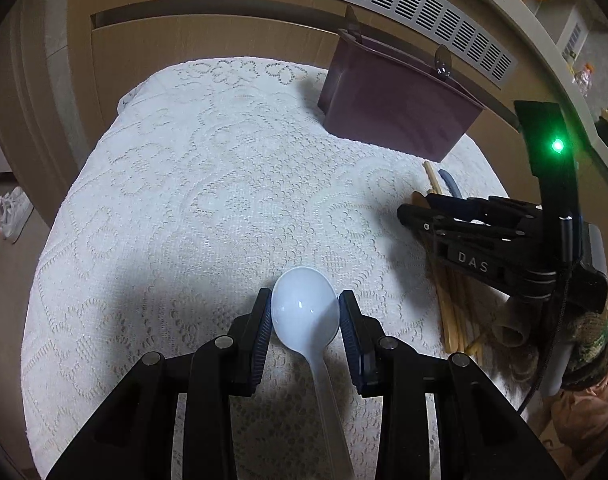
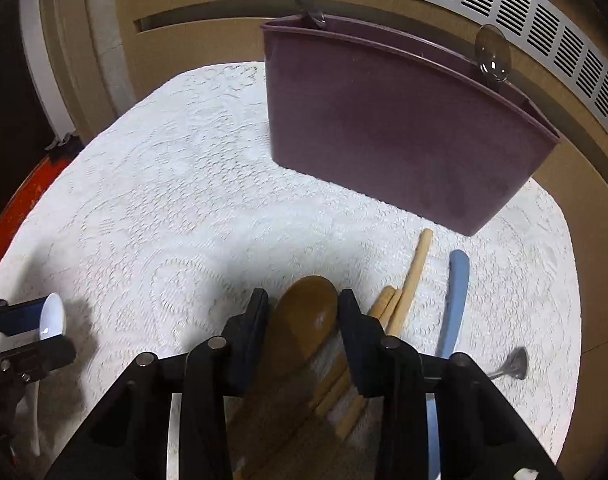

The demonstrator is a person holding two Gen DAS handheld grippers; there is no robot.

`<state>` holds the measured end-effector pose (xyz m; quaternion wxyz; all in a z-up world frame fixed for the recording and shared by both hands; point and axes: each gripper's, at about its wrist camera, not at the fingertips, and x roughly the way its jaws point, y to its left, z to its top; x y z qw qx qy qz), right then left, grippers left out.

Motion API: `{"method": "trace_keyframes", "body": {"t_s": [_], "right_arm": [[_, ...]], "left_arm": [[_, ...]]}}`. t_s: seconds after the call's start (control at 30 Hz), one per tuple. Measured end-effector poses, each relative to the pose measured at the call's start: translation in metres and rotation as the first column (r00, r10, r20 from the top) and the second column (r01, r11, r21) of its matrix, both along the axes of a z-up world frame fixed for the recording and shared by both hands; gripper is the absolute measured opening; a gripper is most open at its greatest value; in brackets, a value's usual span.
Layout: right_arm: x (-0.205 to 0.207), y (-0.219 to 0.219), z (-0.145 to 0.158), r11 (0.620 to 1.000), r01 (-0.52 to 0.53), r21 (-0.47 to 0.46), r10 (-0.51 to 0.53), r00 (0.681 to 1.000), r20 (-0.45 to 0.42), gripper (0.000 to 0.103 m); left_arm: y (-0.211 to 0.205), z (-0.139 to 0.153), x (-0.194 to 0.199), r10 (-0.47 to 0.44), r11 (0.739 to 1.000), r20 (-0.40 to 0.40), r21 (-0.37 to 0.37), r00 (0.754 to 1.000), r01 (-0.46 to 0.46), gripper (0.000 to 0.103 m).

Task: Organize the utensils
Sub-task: 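Grasp the white plastic spoon with the left tool while the right tool grasps a wooden spoon, then lift the white spoon with the left tool while the right tool lifts the wooden spoon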

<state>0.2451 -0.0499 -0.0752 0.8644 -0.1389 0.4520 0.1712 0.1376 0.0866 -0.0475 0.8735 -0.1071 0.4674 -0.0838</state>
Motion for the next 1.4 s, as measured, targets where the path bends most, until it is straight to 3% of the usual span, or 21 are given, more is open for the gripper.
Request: {"method": "trace_keyframes", "body": {"t_s": [0.43,0.63,0.73,1.07,1.27,1.4], "right_arm": [[-0.048,-0.048,0.061,0.991,-0.011,0.136,-0.005,0.993,0.114,0.032],[-0.064,-0.065,0.088,0.982,-0.011,0.187,-0.023,0.983,0.181,0.024],[-0.075,-0.075,0.095,0.978,-0.007,0.21,-0.033,0.982,0.187,0.016],[-0.082,-0.109,0.093,0.96,0.043,0.277,-0.086,0.986,0.144,0.016],[-0.088,-0.117,0.134,0.96,0.02,0.281,-0.094,0.963,0.251,0.007],[-0.093,-0.121,0.171,0.957,-0.002,0.29,-0.102,0.934,0.343,0.007]], "left_arm": [[-0.02,0.021,-0.002,-0.034,0.999,0.045,0.008,0.998,0.034,0.034],[-0.04,0.043,-0.001,-0.081,0.997,0.105,0.029,0.991,0.078,0.034],[-0.051,0.051,-0.004,-0.103,0.994,0.122,0.046,0.987,0.098,0.034],[-0.064,0.063,-0.004,-0.13,0.991,0.131,0.06,0.983,0.123,0.034],[-0.069,0.103,0.002,-0.162,0.985,0.27,0.109,0.949,0.137,0.034],[-0.076,0.144,0.01,-0.176,0.982,0.391,0.136,0.904,0.133,0.034]]}}
